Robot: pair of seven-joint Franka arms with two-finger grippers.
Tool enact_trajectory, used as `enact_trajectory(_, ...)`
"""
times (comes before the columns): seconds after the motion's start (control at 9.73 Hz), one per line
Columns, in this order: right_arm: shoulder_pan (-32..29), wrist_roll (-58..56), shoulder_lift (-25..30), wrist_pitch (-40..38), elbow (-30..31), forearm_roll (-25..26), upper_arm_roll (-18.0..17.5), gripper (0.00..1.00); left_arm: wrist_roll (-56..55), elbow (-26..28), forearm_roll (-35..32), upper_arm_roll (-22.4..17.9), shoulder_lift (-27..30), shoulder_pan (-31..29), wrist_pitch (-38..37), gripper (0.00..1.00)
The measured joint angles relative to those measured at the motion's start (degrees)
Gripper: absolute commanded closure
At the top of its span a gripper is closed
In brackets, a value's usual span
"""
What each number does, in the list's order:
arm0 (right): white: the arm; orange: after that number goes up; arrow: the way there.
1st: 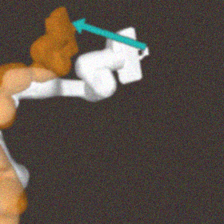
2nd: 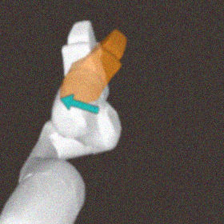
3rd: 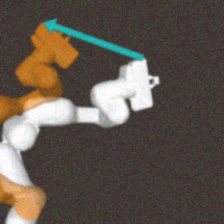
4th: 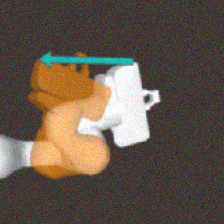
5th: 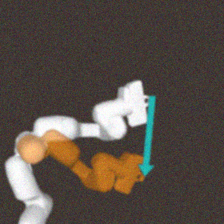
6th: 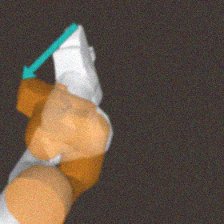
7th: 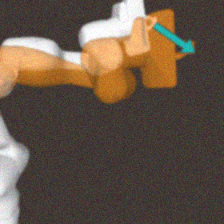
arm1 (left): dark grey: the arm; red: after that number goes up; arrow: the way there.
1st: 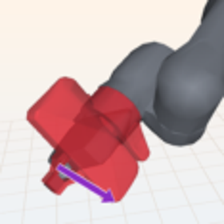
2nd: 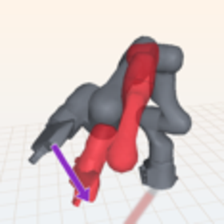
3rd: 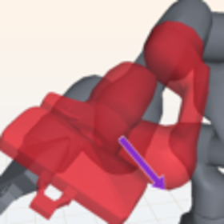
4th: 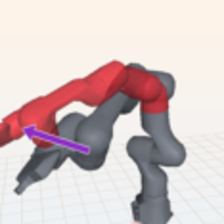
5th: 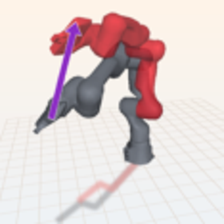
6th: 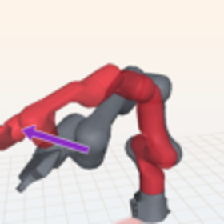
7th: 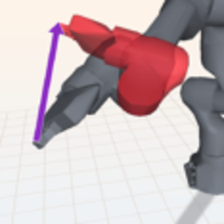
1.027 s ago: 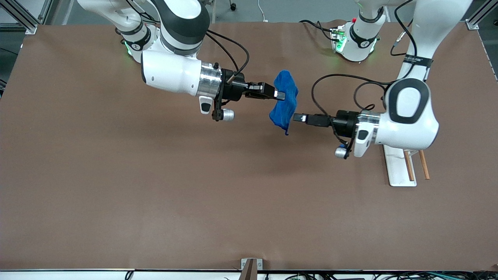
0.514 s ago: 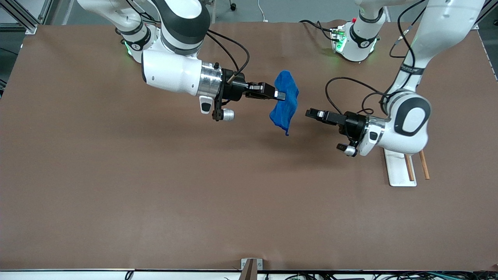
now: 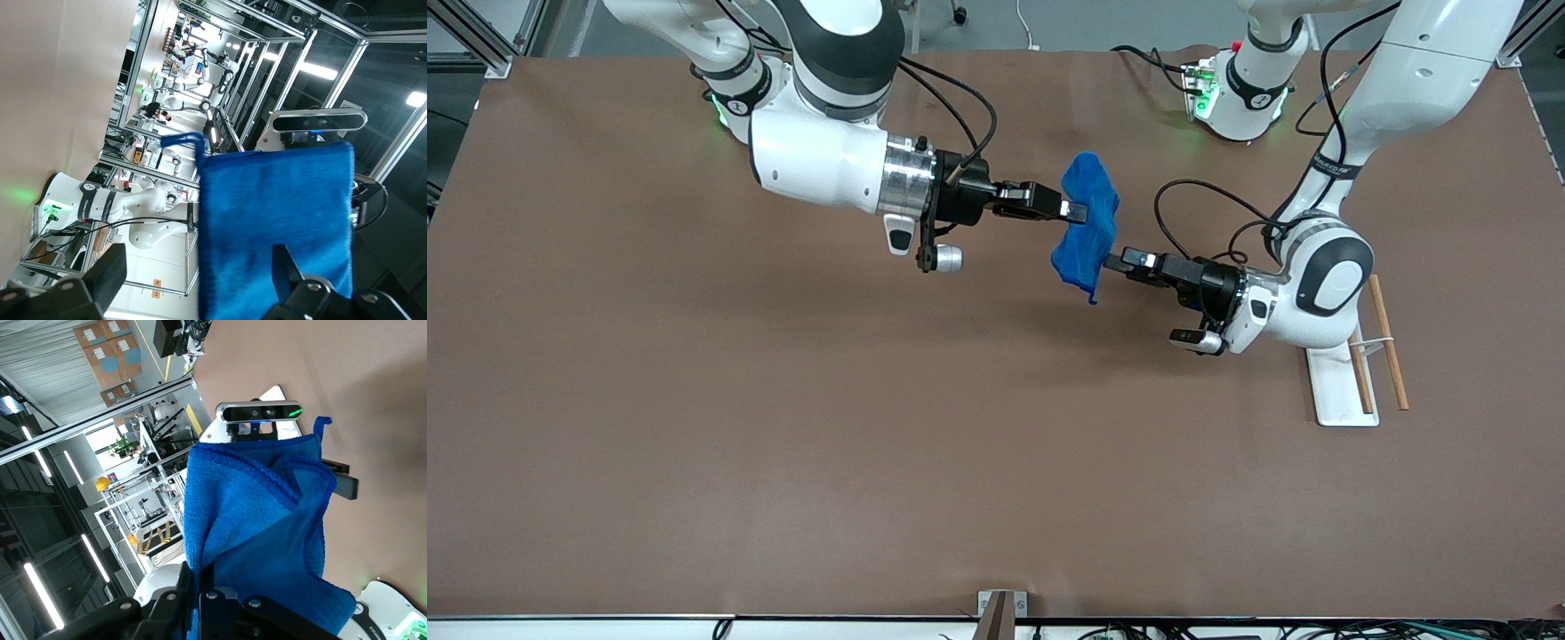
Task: Right arm passes towel to left arm to hang
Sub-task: 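Grasp the towel with the left gripper beside the right gripper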
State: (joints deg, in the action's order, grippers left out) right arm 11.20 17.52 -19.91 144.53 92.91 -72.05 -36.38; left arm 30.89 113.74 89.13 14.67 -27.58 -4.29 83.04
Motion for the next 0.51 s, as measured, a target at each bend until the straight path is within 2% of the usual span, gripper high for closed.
enact_trajectory(0.21,0.05,0.0,0.0,0.0,-0.41,-2.4,-0.01,1.0,0.17,-0.03,1.01,0.9,0.03,-0.21,-0.44,0.2)
enact_trajectory(0.51,0.33,0.0,-0.01,0.0,-0.52,-2.98,-0.02,1.0,0.18,-0.47,3.56,1.41,0.11,-0.23,-3.42,0.28)
